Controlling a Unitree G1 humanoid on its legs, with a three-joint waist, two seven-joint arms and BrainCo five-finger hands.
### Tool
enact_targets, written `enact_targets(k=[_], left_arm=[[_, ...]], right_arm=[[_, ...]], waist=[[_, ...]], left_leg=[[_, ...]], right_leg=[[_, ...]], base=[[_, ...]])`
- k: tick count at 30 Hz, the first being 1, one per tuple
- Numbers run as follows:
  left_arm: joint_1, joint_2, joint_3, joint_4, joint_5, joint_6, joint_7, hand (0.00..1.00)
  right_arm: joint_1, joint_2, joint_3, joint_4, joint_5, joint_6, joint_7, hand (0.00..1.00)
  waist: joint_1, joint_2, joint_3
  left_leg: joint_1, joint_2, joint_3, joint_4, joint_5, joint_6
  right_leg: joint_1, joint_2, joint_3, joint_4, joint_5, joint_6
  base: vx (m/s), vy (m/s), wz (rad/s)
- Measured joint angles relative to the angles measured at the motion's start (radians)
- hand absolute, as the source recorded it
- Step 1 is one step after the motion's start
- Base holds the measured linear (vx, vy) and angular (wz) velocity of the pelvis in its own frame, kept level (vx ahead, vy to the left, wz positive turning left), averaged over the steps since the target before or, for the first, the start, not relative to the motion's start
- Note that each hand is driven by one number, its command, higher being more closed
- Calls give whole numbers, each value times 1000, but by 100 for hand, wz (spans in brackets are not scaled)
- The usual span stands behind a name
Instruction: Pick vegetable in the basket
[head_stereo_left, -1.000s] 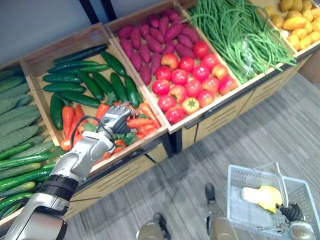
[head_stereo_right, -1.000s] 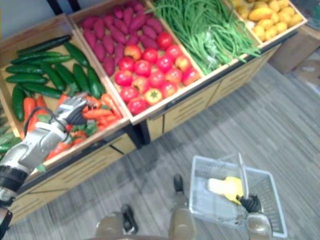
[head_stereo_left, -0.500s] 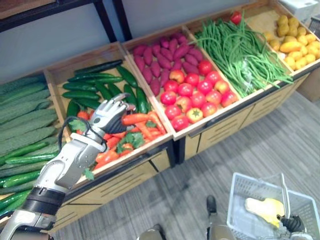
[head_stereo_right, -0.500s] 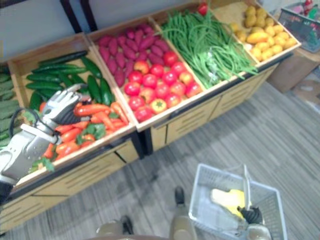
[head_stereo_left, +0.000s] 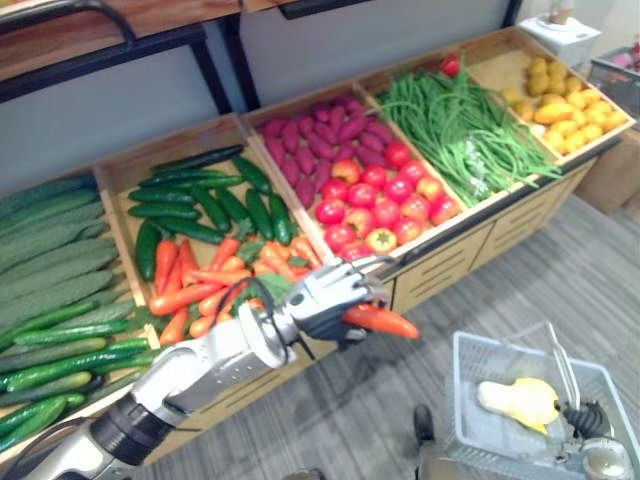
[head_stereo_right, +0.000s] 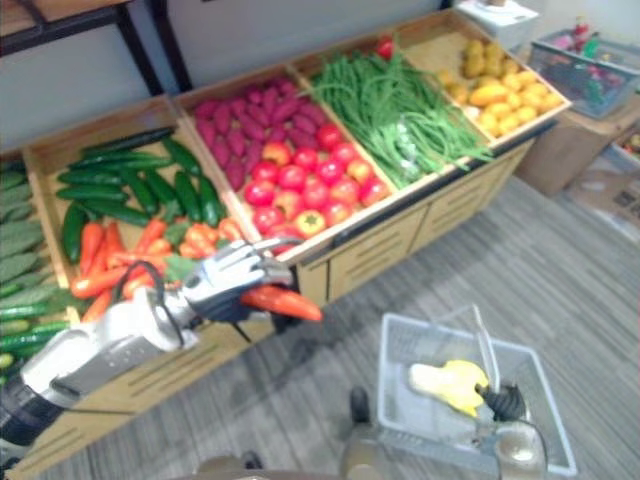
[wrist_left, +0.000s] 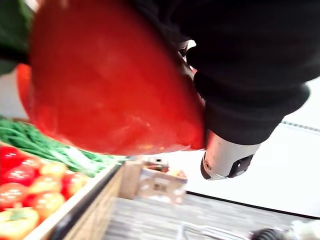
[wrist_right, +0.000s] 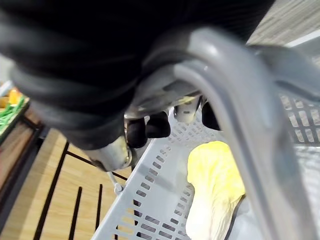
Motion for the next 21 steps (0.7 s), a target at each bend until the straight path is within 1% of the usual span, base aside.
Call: enact_targets(k=[1, 2, 3, 4, 5, 6, 7, 8, 9, 10, 12, 13, 15, 17, 19, 21], left_arm=[[-23, -27, -45, 4, -14, -1, -11, 100], [-36, -41, -67, 7, -15, -1, -16, 100], [-60, -71, -113, 22, -15, -3, -24, 100], [-86, -105, -163, 56, -15, -9, -32, 100], [-95, -120, -185, 74, -15, -10, -34, 100], [-122, -160, -235, 126, -15, -10, -46, 100], [-128, -176, -248, 146, -15, -10, -54, 100], [-153, -212, -281, 198, -14, -10, -63, 100], [-163, -230, -296, 227, -14, -10, -65, 100], [-182, -273, -324, 302, -14, -9, -73, 100], [-208, -321, -354, 380, -11, -6, -76, 100], [-212, -353, -358, 426, 1, -3, -77, 100], [-215, -392, -358, 486, 5, 8, -78, 100], [-236, -441, -358, 579, 14, 17, -77, 100], [-244, -464, -357, 632, 45, 35, -76, 100], [-253, -479, -357, 676, 49, 49, -74, 100]], right_arm=[[5, 0, 22, -45, 0, 0, 1, 100], [8, 0, 33, -67, 0, 0, 2, 100], [14, 0, 57, -113, 1, -1, 4, 100], [21, 0, 74, -150, 1, -3, 7, 100], [22, -1, 83, -163, 1, -3, 8, 100], [22, -4, 99, -193, 2, -4, 21, 100], [21, -4, 108, -205, 2, -4, 23, 100], [26, -5, 130, -234, 2, -4, 25, 100], [26, -5, 141, -246, 2, -4, 27, 100], [27, -5, 168, -276, 4, -4, 35, 100], [33, -5, 183, -308, 7, -4, 54, 100], [38, -5, 189, -328, 14, -4, 65, 100], [46, -5, 204, -353, 25, -4, 70, 100], [65, -4, 217, -391, 51, -4, 81, 100], [67, -5, 225, -406, 69, -5, 94, 100], [78, -6, 236, -434, 91, -7, 99, 100]], waist=[[-9, 2, -3], [-16, 2, -4], [-28, 3, -5], [-32, 6, -19], [-33, 6, -28], [-45, 8, -32], [-54, 10, -33], [-60, 10, -33], [-61, 10, -33], [-70, 10, -33], [-88, 12, -34], [-97, 12, -34], [-109, 12, -35], [-122, 12, -35], [-130, 13, -34], [-140, 12, -34]], left_leg=[[10, 5, 17, 1, -7, -1], [17, 6, 29, 1, -9, -1], [31, 9, 49, 0, -18, -9], [34, 11, 69, 0, -24, -8], [35, 11, 83, 0, -24, -6], [49, 9, 106, 1, -29, -6], [53, 9, 108, 1, -31, -6], [63, 9, 114, -1, -37, -8], [70, 9, 119, -1, -42, -12], [86, 9, 139, -4, -50, -13], [90, 6, 146, -8, -57, -11], [102, 2, 163, -17, -58, -11], [115, -1, 165, -23, -59, -13], [128, -5, 179, -34, -66, -18], [140, -5, 193, -38, -67, -20], [141, -8, 198, -46, -68, -20]], right_leg=[[-1, 5, 12, 0, -1, -2], [-1, 8, 21, 0, -1, -2], [-1, 13, 33, 0, -2, -3], [-11, 18, 53, 0, -2, -3], [-21, 20, 63, 0, -1, -4], [-25, 25, 83, 0, -1, -4], [-25, 27, 88, 0, -1, -4], [-26, 33, 105, 1, 0, -4], [-27, 38, 115, 1, 0, -3], [-28, 45, 139, 1, 2, 0], [-33, 48, 152, 1, 2, 0], [-35, 51, 168, 1, 2, 0], [-33, 56, 182, 1, 7, 8], [-36, 63, 199, 1, 6, 6], [-35, 69, 218, 1, 6, 7], [-44, 69, 227, 1, 6, 7]], base=[[0, -27, -39], [8, -35, -47], [16, -33, -50], [17, -26, -52], [39, -27, -59], [32, -18, -45], [49, -25, -47], [27, -15, -34], [38, -20, -56], [18, -8, -44], [17, -7, -35], [18, -6, -30], [14, -9, -29], [13, -26, -27], [6, -34, -24], [-2, -43, -19]])
